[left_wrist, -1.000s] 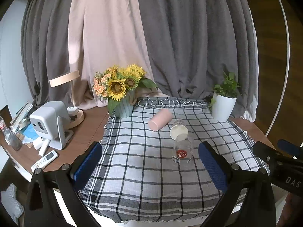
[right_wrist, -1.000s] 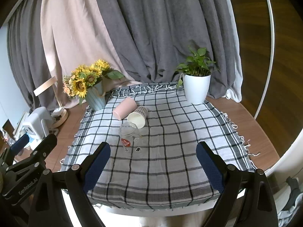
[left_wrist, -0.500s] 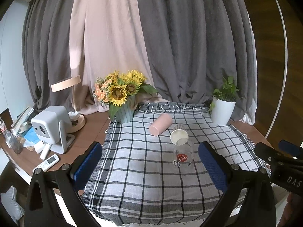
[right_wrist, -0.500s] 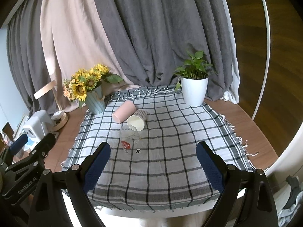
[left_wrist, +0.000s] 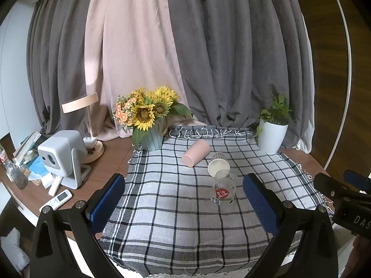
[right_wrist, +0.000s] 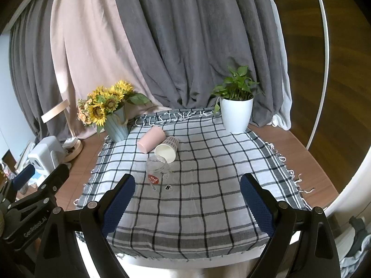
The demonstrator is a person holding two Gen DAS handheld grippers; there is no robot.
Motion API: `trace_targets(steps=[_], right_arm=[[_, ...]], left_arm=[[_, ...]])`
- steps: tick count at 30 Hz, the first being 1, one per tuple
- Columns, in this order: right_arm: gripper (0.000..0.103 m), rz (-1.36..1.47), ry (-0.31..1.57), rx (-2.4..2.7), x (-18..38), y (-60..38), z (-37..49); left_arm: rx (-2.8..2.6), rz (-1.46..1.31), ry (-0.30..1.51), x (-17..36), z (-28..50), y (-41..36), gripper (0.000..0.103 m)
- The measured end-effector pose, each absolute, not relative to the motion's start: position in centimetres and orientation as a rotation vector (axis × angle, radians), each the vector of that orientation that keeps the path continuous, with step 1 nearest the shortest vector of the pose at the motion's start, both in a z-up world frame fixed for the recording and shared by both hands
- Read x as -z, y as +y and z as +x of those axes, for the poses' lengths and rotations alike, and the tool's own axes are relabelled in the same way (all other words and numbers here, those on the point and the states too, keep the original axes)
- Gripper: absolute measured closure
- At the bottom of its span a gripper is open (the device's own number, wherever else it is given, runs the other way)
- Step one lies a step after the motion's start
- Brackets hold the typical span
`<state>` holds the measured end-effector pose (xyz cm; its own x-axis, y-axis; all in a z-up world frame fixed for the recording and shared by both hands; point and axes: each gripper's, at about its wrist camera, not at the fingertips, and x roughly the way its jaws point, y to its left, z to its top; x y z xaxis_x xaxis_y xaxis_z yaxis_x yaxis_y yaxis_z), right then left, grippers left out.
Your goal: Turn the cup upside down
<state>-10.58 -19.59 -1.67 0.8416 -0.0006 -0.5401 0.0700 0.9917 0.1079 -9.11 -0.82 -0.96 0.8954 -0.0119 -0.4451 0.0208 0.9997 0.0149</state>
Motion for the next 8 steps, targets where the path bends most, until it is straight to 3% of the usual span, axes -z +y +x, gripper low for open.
trace_targets(steps=[8], right_arm=[[0.011, 0.125, 0.568, 0.037, 1.74, -19.64, -10.61]], left_arm=[[0.017, 0.023, 0.463, 1.00, -9.03, -0.91, 0.000]])
